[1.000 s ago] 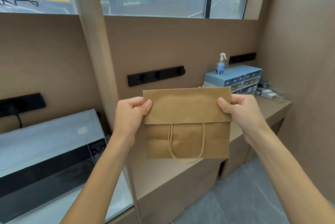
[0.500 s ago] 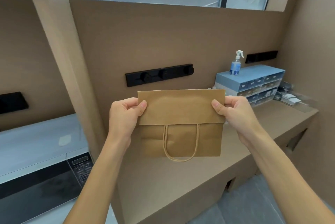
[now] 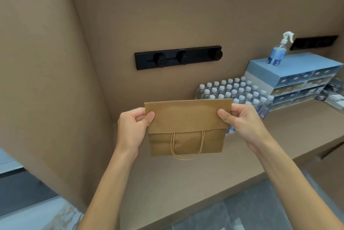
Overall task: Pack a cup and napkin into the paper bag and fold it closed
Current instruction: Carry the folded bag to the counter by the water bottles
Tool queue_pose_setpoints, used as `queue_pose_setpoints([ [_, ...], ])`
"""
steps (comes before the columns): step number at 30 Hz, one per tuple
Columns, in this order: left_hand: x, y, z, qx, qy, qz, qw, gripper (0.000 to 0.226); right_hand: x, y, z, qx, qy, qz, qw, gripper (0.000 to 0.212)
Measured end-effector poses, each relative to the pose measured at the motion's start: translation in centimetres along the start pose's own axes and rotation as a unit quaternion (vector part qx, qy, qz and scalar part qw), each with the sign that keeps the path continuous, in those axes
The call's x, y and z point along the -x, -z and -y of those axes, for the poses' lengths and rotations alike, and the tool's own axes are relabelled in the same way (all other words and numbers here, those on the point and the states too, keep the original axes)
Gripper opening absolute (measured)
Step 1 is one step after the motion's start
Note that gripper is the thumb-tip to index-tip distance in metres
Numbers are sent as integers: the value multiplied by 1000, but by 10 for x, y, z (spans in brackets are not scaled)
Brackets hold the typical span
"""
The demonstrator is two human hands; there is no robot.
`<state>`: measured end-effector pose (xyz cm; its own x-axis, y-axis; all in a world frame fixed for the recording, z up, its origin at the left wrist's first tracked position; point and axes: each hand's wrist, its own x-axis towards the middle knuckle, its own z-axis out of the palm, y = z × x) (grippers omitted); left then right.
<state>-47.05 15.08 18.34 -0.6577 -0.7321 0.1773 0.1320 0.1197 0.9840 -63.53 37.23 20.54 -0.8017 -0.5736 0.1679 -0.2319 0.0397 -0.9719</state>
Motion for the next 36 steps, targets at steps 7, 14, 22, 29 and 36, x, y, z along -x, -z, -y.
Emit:
queue_pose_setpoints([
  [7,-10,-12,82,-112,57,-17,992,8,-47,1,-80,1,-81,80,994,15],
  [14,-1,-36,145,-199,139,-63,968,7,-85,-4,-171,46,-159,161,973,9],
  [22,6,-43,226,-214,242,-136,937,16,-105,-19,-237,66,-228,212,948,18],
  [29,6,-42,244,-262,280,-112,917,25,-109,-31,-281,158,-233,247,927,21],
  [36,6,-36,243,-370,261,-66,889,34,-108,-35,-286,276,-187,271,903,34],
])
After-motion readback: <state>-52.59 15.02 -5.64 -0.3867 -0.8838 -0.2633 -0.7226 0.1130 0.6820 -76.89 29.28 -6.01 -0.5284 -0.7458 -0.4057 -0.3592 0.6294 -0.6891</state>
